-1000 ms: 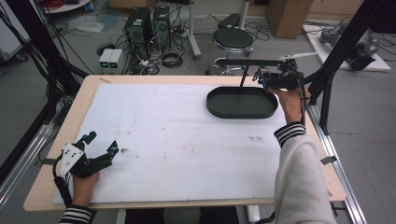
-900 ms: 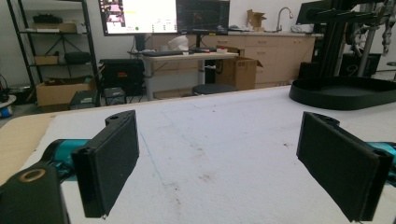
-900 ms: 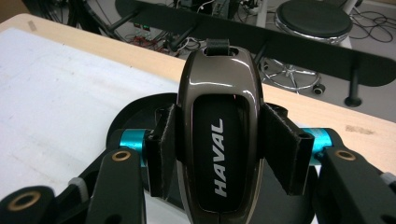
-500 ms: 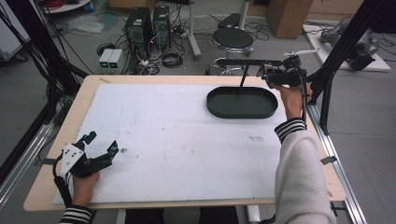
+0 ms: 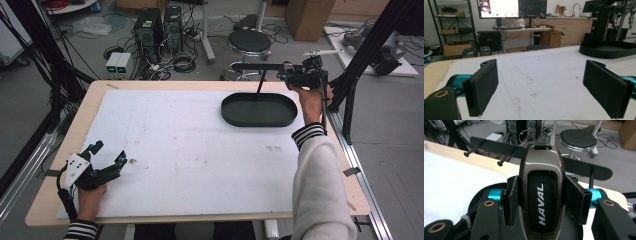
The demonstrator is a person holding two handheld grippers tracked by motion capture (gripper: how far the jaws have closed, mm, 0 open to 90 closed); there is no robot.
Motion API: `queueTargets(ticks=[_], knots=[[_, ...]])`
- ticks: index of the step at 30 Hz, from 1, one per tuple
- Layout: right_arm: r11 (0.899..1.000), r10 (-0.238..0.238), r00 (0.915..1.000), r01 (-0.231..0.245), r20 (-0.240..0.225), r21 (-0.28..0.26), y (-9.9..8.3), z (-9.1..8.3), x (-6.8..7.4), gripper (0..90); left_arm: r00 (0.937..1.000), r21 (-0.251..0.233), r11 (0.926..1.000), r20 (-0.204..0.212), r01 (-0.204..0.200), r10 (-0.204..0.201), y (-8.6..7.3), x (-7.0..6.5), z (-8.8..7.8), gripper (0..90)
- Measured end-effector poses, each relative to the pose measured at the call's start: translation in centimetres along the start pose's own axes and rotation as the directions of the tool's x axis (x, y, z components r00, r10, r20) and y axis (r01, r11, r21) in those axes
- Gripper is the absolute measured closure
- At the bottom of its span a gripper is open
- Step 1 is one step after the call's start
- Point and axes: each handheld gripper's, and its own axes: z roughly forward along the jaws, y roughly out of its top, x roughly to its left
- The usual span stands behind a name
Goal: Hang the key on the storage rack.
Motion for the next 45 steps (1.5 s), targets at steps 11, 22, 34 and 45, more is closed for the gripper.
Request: queueTargets(ticks=[11, 22, 34, 45], knots=[[1.0, -0.015, 0.9998, 0.015, 0.015, -0.009, 0.8, 0.6, 0.3, 48.3, 1.0, 0.001, 1.0, -0.001, 0.001, -0.001, 0.0, 0.0, 0.0, 13.5], [1.0, -0.006, 0.9995, 0.006, 0.031, -0.007, 0.7, 1.5, -0.2, 48.2, 1.0, 0.002, 1.0, -0.001, 0.002, -0.002, 0.0, 0.0, 0.0, 13.5], [1.0, 0.008, 0.9987, -0.008, 0.051, 0.0, 0.3, 2.4, -0.8, 48.2, 1.0, 0.003, 1.0, -0.001, -0.001, 0.001, 0.0, 0.0, 0.0, 13.5], [0.999, 0.021, 0.9986, -0.023, 0.049, 0.036, -0.5, 2.0, -1.4, 48.1, 1.0, 0.003, 1.0, -0.001, -0.003, 0.003, 0.0, 0.0, 0.0, 13.5]])
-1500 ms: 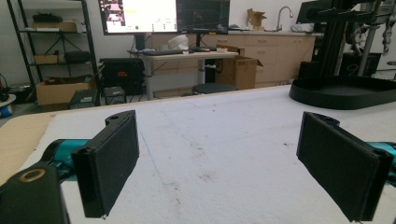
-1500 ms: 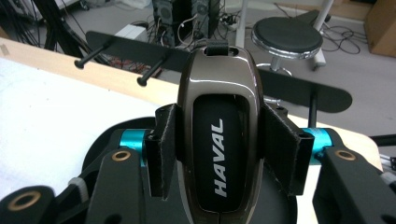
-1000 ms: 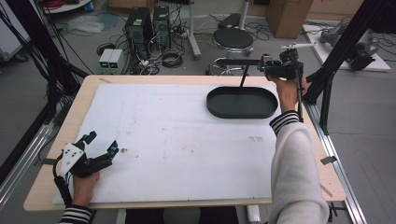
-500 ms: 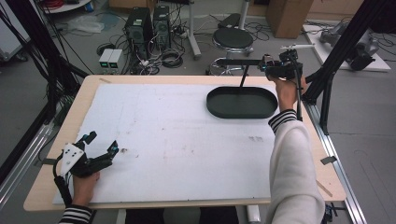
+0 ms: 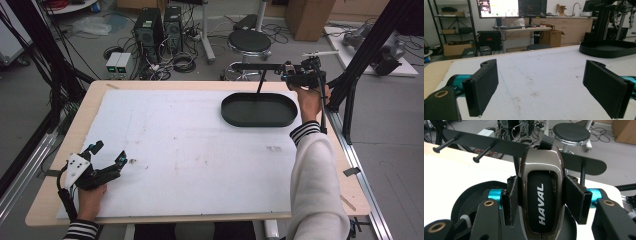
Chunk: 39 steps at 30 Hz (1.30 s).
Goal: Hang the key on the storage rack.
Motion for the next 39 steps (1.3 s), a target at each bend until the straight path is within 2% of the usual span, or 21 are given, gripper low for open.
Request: queueTargets(ticks=[3, 6, 9, 16, 18, 19, 21, 23, 25, 28, 31, 39], knots=[[1.0, 0.001, 1.0, -0.001, -0.004, 0.017, -0.2, -0.1, 0.0, 48.1, 1.0, -0.002, 1.0, 0.0, -0.003, 0.003, 0.0, 0.0, 0.0, 13.5], [1.0, -0.01, 0.9999, 0.01, -0.002, 0.002, -1.0, -0.1, -0.1, 48.1, 1.0, -0.003, 1.0, -0.001, -0.004, 0.004, 0.0, 0.0, 0.0, 13.5], [0.999, 0.011, 0.9999, -0.01, -0.011, 0.039, -1.7, -0.1, -0.6, 48.1, 1.0, -0.003, 1.0, 0.0, -0.004, 0.004, 0.0, 0.0, 0.0, 13.5], [0.999, 0.005, 0.9999, -0.004, -0.012, 0.048, -1.9, -0.3, -0.6, 48.1, 1.0, -0.003, 1.0, 0.0, -0.007, 0.007, 0.0, 0.0, -0.1, 13.5], [1.0, -0.008, 0.9999, 0.008, -0.009, 0.027, -2.4, -0.2, -0.7, 48.1, 1.0, -0.007, 1.0, -0.001, -0.007, 0.007, 0.0, 0.0, -0.1, 13.5], [1.0, -0.003, 0.9999, 0.003, -0.011, 0.024, -2.7, -0.1, -0.7, 48.1, 1.0, -0.006, 1.0, 0.0, -0.007, 0.007, 0.0, 0.0, -0.1, 13.5], [0.998, 0.02, 0.9995, -0.018, -0.024, 0.064, -3.3, 0.2, -0.9, 48.1, 1.0, -0.006, 0.9999, 0.0, -0.008, 0.008, 0.0, 0.0, -0.1, 13.5], [0.999, 0.007, 0.9998, -0.007, -0.019, 0.043, -4.1, 0.3, -1.0, 48.1, 1.0, -0.007, 0.9999, 0.001, -0.009, 0.009, 0.0, 0.0, -0.1, 13.5], [0.998, 0.029, 0.9993, -0.027, -0.026, 0.051, -4.6, 0.5, -1.3, 48.1, 1.0, -0.007, 0.9999, 0.0, -0.008, 0.008, 0.0, -0.1, -0.1, 13.5], [0.998, 0.037, 0.9991, -0.035, -0.024, 0.058, -5.3, 0.7, -1.6, 48.1, 1.0, -0.008, 0.9999, 0.0, -0.009, 0.009, 0.0, -0.1, -0.1, 13.5], [0.997, 0.047, 0.9985, -0.045, -0.029, 0.063, -5.7, 1.0, -1.7, 48.0, 1.0, -0.01, 0.9999, -0.001, -0.01, 0.01, 0.0, -0.1, -0.1, 13.5], [0.997, 0.034, 0.9988, -0.031, -0.035, 0.069, -5.9, 1.9, -1.7, 48.0, 0.9999, -0.011, 0.9999, -0.002, -0.012, 0.012, 0.0, -0.1, -0.1, 13.5]])
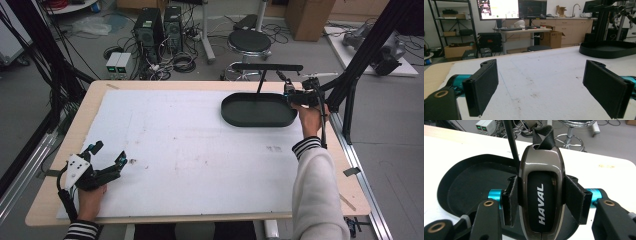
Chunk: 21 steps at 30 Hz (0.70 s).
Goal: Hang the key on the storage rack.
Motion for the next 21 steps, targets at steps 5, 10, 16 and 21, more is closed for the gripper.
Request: queueTargets(ticks=[5, 10, 16, 21], knots=[[1.0, -0.016, 0.9999, 0.016, 0.007, 0.001, -0.1, 0.7, 0.0, 47.5, 1.0, 0.0, 1.0, 0.001, 0.0, 0.0, 0.0, 0.0, 0.0, 13.5], [1.0, -0.023, 0.9994, 0.023, 0.027, -0.003, -0.1, 1.3, 0.2, 33.2, 1.0, 0.001, 1.0, 0.001, 0.001, -0.001, 0.0, 0.0, 0.0, 13.5], [0.999, -0.042, 0.9991, 0.042, 0.01, 0.0, -0.5, 1.2, 0.2, 15.6, 1.0, 0.0, 1.0, 0.001, 0.002, -0.002, 0.0, 0.0, 0.0, 13.5], [0.994, -0.027, 0.9994, 0.024, -0.022, -0.104, -1.5, -0.6, 1.0, 0.2, 1.0, -0.002, 1.0, -0.001, 0.004, -0.004, 0.0, 0.0, 0.0, 13.5]])
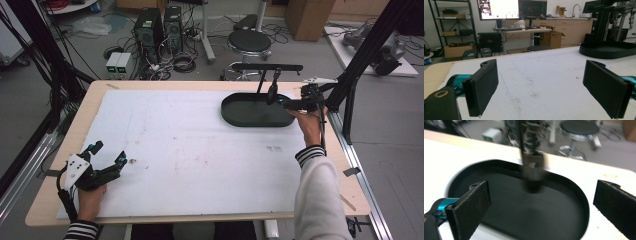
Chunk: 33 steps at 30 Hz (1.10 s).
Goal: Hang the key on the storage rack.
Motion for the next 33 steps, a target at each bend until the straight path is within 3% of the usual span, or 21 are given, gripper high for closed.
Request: queueTargets(ticks=[3, 6, 10, 12, 13, 15, 16, 22, 25, 29, 33], knots=[[0.997, -0.023, 0.9982, 0.019, -0.054, -0.079, -0.7, -1.6, 0.6, 0.2, 1.0, 0.002, 1.0, 0.0, 0.0, 0.0, 0.0, 0.0, 0.0, 13.5], [0.987, -0.05, 0.9934, 0.033, -0.103, -0.157, -1.6, -3.2, 1.3, 0.2, 1.0, 0.001, 1.0, 0.0, -0.003, 0.003, 0.0, 0.0, 0.0, 13.5], [0.967, -0.099, 0.9789, 0.052, -0.179, -0.247, -3.5, -5.0, 2.3, 0.2, 1.0, 0.008, 1.0, 0.0, -0.003, 0.003, 0.0, 0.0, 0.1, 13.5], [0.959, -0.125, 0.9716, 0.067, -0.201, -0.274, -4.8, -5.8, 2.9, 0.2, 1.0, 0.023, 0.9997, -0.002, 0.001, -0.001, 0.1, 0.0, 0.2, 13.5], [0.966, -0.13, 0.9669, 0.074, -0.219, -0.247, -5.2, -6.1, 3.2, 0.2, 1.0, 0.032, 0.9995, 0.0, -0.004, 0.004, 0.1, 0.0, 0.3, 13.5], [0.939, -0.175, 0.9596, 0.095, -0.221, -0.329, -6.9, -6.8, 4.0, 0.2, 0.9999, 0.025, 0.9996, -0.001, -0.012, 0.012, 0.1, -0.1, 0.3, 13.5], [0.934, -0.192, 0.9557, 0.108, -0.223, -0.342, -7.4, -7.0, 4.2, 0.2, 0.9999, 0.014, 0.9998, 0.0, -0.017, 0.017, 0.0, -0.1, 0.1, 13.5], [0.913, -0.152, 0.9584, 0.043, -0.241, -0.405, -11.0, -8.1, 4.6, 0.2, 0.9999, 0.007, 0.9999, -0.004, -0.014, 0.015, 0.0, -0.1, 0.0, 13.5], [0.906, -0.147, 0.9597, 0.033, -0.24, -0.422, -12.3, -8.4, 4.6, 0.2, 0.9998, 0.008, 0.9998, -0.005, -0.021, 0.021, 0.0, -0.2, 0.0, 13.4], [0.886, -0.152, 0.96, 0.027, -0.235, -0.464, -13.8, -9.0, 4.8, 0.2, 0.9999, 0.006, 0.9999, -0.005, -0.013, 0.014, 0.0, -0.1, 0.0, 13.5], [0.882, -0.156, 0.9621, 0.033, -0.224, -0.47, -15.4, -9.1, 5.2, 0.2, 0.9999, 0.005, 0.9999, -0.005, -0.013, 0.013, 0.0, -0.1, 0.0, 13.5]])
